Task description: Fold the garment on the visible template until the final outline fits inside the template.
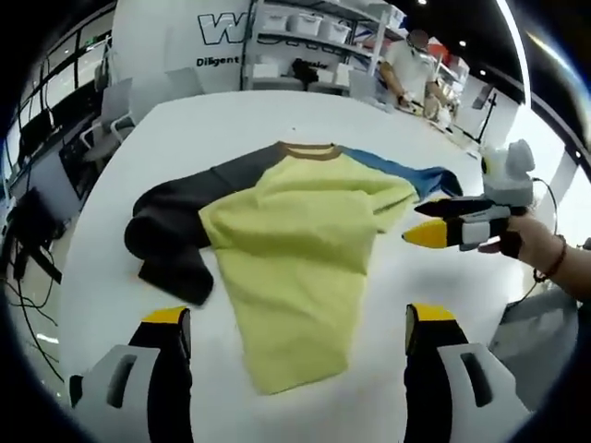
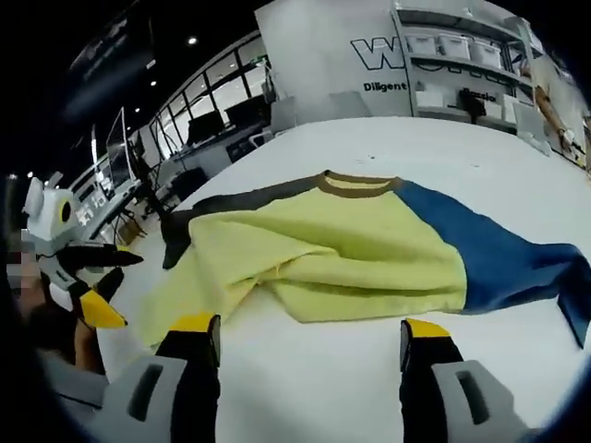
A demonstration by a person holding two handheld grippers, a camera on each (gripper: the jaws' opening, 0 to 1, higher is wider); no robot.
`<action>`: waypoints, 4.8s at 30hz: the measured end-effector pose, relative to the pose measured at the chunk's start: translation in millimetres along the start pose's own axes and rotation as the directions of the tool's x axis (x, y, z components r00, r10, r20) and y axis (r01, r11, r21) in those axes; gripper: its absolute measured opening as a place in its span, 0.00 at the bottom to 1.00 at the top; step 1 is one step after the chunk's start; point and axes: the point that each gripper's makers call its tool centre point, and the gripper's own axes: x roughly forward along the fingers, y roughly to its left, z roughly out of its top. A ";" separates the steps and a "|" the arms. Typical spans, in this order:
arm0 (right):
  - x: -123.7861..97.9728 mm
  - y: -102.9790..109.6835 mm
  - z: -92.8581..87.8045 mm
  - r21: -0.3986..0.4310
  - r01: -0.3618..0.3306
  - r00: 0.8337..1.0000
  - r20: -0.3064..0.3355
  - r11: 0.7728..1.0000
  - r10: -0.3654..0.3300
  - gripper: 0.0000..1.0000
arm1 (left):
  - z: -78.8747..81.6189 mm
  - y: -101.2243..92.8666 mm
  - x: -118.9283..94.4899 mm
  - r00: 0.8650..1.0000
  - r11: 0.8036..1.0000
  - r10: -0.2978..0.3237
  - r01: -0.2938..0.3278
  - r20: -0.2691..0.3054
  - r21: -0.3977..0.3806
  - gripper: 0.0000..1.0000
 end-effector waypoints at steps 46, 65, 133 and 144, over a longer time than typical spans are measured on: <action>11.7 5.9 -2.7 -0.393 -0.009 0.999 -0.042 0.919 -0.008 0.00 | -53.1 10.0 2.1 0.990 0.993 0.001 -0.018 -0.140 -0.120 0.00; -29.5 1.6 -23.4 -0.331 -0.131 0.988 -0.124 0.935 0.095 0.00 | -33.4 3.4 -26.7 0.997 0.994 -0.005 -0.004 -0.076 -0.111 0.00; -27.8 -47.5 25.1 -0.010 -0.085 0.996 -0.012 0.996 0.085 0.56 | 30.3 54.9 23.8 0.987 0.990 0.136 -0.132 0.084 -0.053 0.00; -31.9 -17.0 -7.2 0.088 -0.115 0.988 -0.097 0.989 0.124 0.56 | 31.0 55.0 21.0 0.986 0.989 0.139 -0.135 0.089 -0.055 0.00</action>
